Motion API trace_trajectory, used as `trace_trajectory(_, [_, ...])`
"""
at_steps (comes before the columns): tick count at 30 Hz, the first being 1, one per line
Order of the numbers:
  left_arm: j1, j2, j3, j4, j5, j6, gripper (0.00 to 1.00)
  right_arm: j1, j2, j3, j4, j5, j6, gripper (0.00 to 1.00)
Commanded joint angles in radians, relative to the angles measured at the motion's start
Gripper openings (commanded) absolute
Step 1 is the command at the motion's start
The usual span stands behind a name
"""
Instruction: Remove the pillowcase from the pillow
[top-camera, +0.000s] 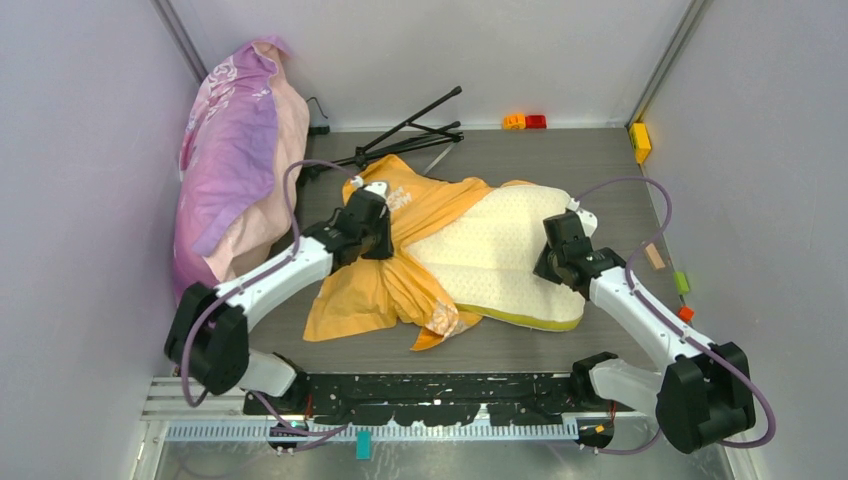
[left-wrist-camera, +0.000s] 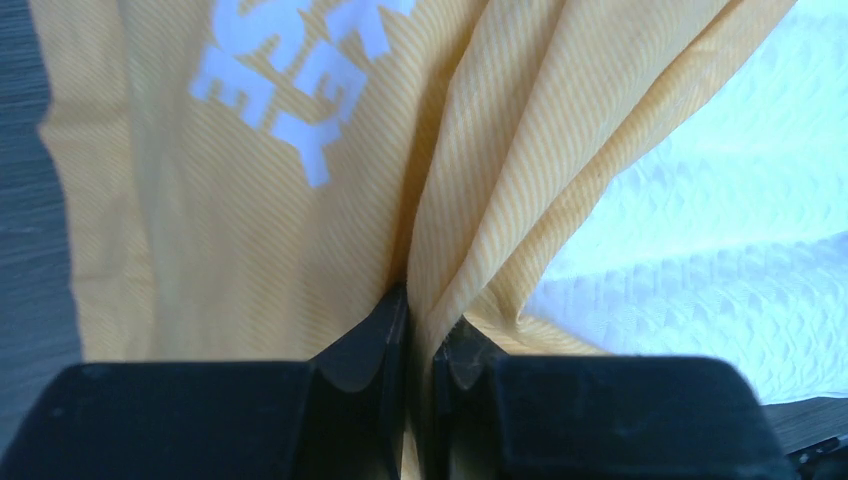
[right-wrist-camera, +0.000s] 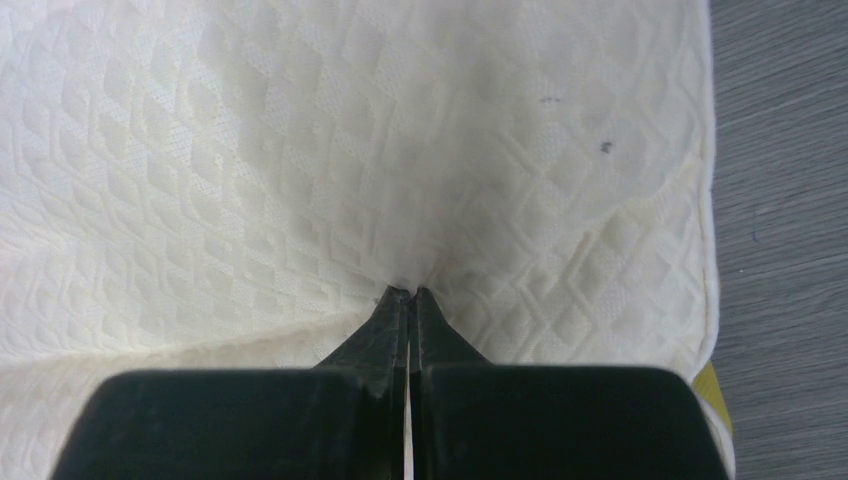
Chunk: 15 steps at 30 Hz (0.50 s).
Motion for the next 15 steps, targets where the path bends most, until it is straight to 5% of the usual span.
trace_trajectory(1, [0.022, -0.132, -0.016, -0.071, -0.11, -0.022, 0.11, -0.005, -0.075, 0.039, -0.007, 0.128, 0.018, 0.0])
trace_trajectory(6, [0.022, -0.199, 0.013, -0.121, -0.127, -0.002, 0.18, -0.004, -0.107, 0.075, -0.041, 0.083, 0.007, 0.06])
trace_trajectory(11, [0.021, -0.215, 0.07, -0.137, -0.053, 0.045, 0.69, -0.006, -0.115, 0.144, -0.092, 0.035, -0.019, 0.8])
trace_trajectory(15, [0.002, -0.202, 0.138, -0.158, -0.042, 0.064, 0.93, -0.004, -0.105, 0.211, -0.146, 0.093, -0.038, 0.9])
